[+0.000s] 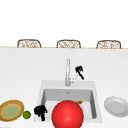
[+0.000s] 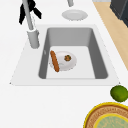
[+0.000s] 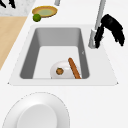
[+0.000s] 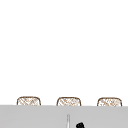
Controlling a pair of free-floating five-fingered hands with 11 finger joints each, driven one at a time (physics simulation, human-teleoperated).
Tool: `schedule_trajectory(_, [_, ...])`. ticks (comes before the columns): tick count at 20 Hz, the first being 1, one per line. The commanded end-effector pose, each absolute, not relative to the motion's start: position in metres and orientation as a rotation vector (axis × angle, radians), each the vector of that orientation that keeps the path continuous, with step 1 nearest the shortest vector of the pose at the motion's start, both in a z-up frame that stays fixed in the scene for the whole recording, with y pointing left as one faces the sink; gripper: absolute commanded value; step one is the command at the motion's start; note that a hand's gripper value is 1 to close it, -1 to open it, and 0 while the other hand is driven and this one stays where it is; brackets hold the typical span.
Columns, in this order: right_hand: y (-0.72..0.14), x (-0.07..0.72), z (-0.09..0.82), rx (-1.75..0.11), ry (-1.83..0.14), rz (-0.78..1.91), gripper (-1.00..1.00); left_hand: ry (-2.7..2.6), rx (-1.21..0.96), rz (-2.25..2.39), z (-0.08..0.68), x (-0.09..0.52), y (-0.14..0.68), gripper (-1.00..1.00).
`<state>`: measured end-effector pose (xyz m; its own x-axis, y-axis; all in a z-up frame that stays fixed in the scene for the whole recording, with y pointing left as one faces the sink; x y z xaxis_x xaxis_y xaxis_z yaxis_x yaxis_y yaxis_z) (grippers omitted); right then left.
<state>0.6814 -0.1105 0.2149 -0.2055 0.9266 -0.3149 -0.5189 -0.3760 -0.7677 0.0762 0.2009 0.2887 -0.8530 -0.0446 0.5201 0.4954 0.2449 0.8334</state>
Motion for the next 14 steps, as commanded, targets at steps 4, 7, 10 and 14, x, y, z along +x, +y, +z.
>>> schedule_trajectory(4, [-0.117, 0.673, 0.232, -0.944, -0.691, 1.746, -1.00, -2.083, -0.411, -1.643, 0.289, 0.076, 0.201, 0.00])
schedule_trajectory(7, [-0.117, 0.664, 0.231, -0.981, -0.707, 1.760, -1.00, -2.083, -0.411, -1.643, 0.289, 0.076, 0.201, 0.00])
schedule_trajectory(10, [-0.117, 0.649, 0.233, -1.006, -0.715, 1.767, -1.00, -2.083, -0.411, -1.643, 0.289, 0.076, 0.201, 0.00])
schedule_trajectory(14, [-0.122, 0.634, 0.245, -1.040, -0.779, 1.727, -1.00, -2.083, -0.411, -1.643, 0.289, 0.076, 0.201, 0.00])
